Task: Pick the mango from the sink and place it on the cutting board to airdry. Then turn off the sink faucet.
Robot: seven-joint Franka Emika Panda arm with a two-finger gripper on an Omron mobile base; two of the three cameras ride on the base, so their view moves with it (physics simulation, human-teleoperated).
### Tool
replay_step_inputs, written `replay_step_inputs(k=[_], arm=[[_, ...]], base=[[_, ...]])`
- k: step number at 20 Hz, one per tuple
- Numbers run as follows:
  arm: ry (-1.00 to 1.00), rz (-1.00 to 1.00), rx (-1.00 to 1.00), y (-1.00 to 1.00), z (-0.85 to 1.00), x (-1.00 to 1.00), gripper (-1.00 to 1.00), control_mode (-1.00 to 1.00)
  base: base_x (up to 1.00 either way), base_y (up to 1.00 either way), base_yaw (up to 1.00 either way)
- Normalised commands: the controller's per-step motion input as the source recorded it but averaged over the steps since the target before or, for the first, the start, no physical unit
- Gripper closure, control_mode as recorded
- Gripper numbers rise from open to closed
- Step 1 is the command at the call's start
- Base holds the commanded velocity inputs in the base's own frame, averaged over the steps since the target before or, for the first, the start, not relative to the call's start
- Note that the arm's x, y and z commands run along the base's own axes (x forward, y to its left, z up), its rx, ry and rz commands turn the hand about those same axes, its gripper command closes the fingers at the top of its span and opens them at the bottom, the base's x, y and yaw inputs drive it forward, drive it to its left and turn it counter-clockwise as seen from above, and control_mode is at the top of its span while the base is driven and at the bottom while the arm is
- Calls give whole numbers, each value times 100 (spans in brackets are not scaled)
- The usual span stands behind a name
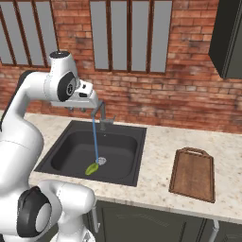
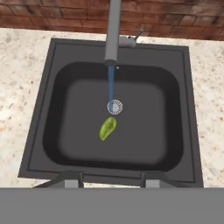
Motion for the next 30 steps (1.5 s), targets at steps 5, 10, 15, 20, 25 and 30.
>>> replay_step_inputs(k=[5,10,15,20,25,30], arm=[[-1,0,0,12,0,-19,-100,-100],[-3,0,0,21,-6,-23,-100,-100],[0,0,1,4,-28,-4,-100,-100],[-1,0,0,8,-26,2,-100,-100],[0,0,0,0,-40,0,-100,-100],[0,-2,0,-12,-44,0,-100,-100]], base=[[0,0,0],[0,0,0],[0,0,0],[0,0,0],[0,0,0],[0,0,0]])
